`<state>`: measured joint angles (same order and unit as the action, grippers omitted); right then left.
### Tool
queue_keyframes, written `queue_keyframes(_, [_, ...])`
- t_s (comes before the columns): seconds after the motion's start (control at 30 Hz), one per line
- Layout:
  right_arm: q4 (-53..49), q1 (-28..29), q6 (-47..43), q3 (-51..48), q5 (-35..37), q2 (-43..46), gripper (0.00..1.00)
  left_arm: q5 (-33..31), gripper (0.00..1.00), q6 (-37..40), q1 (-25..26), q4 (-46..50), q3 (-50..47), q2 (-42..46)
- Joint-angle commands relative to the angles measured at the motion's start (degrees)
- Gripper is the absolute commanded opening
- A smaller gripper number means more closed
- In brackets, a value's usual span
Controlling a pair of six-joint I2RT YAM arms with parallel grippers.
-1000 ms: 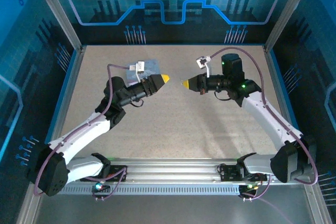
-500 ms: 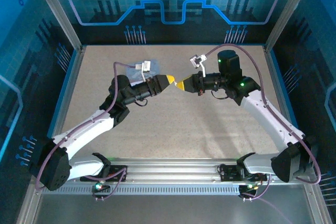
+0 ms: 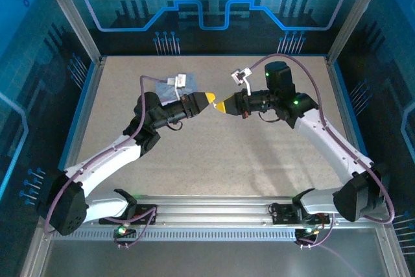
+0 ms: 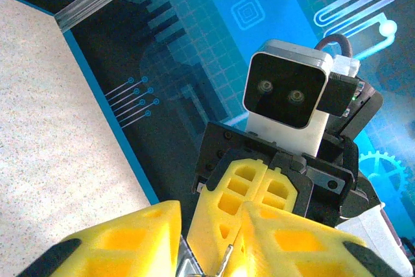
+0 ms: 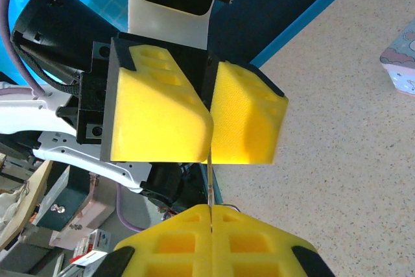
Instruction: Unlock the padlock with the key
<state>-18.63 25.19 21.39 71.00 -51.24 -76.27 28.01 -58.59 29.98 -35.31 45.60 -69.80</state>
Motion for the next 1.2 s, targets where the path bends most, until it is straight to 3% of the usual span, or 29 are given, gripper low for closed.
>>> queue_keyframes(0.0, [-0.97,0.81,-0.91,1.77,-0.86,-0.59,0.01,1.06,0.28,0.43,0.52,-1.94,1.68,-0.34])
queue_keyframes(0.5, [-0.04,0.70,-0.74,1.51,-0.15,0.13,0.05,0.55,0.00,-0.01,0.52,-2.31,1.52,-0.08])
queue_keyframes(0.87, [5.13,0.30,2.82,-0.77,-1.03,1.12,0.24,0.03,0.00,0.00,0.52,-2.12,1.36,0.37])
queue_keyframes(1.17, [5.32,0.89,3.28,-1.56,-1.51,0.22,0.27,-0.28,0.00,0.08,0.52,-1.96,0.98,0.72])
